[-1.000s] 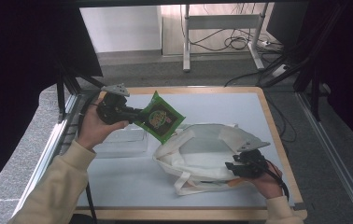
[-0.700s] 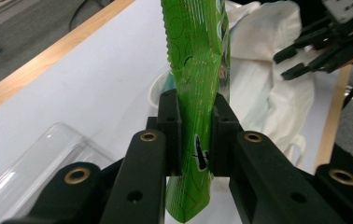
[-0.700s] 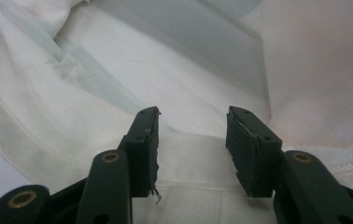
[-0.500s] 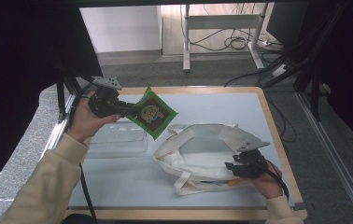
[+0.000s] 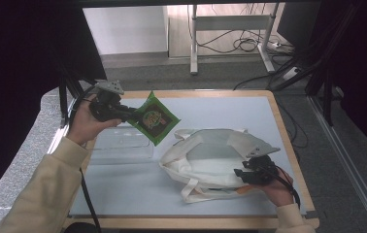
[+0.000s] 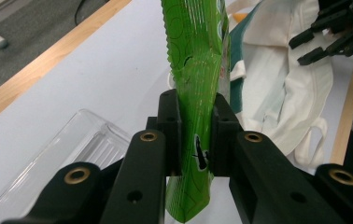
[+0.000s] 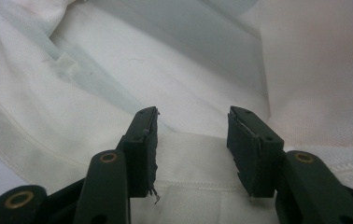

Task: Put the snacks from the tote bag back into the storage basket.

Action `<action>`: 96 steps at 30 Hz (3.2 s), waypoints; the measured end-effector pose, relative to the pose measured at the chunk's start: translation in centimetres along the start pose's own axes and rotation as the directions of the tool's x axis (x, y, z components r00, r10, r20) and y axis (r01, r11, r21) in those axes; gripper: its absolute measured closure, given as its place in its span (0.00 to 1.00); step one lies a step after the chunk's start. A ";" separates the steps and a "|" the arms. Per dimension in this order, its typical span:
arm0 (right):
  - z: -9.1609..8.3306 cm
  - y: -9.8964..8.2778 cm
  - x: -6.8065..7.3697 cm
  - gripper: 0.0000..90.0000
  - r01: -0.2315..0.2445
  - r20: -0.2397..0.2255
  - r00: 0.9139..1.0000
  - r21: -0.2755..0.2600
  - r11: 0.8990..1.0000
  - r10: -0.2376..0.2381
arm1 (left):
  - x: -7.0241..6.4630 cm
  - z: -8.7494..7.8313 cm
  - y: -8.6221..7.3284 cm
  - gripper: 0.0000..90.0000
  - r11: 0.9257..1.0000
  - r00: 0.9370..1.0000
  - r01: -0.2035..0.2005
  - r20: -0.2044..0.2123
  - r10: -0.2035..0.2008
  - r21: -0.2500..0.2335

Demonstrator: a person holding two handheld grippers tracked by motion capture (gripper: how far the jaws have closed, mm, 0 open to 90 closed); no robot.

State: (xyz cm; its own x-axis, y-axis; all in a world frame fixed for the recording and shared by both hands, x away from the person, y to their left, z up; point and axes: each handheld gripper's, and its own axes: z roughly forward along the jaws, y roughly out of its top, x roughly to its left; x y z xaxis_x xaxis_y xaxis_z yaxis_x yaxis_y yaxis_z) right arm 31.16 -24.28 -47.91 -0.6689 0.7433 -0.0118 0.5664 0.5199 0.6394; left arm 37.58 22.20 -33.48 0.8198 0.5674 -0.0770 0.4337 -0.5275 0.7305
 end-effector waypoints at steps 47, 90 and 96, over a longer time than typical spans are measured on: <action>0.3 -0.1 0.0 0.56 0.011 0.001 1.000 0.005 1.000 -0.011 | 3.6 -0.2 -1.7 0.87 0.991 0.997 -0.051 -0.048 0.058 0.124; 0.4 0.1 0.4 0.53 0.047 -0.030 0.998 -0.006 0.999 -0.047 | 6.9 -1.5 -0.4 0.87 0.986 0.990 -0.084 -0.097 0.099 0.146; 0.4 0.0 0.4 0.53 0.051 -0.027 0.998 -0.005 0.999 -0.051 | 7.6 -1.7 -0.5 0.87 0.981 0.989 -0.089 -0.100 0.107 0.172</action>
State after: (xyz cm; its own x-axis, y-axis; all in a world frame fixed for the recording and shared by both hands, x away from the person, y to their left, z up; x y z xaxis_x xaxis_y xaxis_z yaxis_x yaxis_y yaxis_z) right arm 31.10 -23.78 -48.18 -0.7098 0.7040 -0.0238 0.5290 0.5550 0.6420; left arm 42.91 27.85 -33.29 0.8203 0.5677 0.0696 0.4170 -0.6768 0.6067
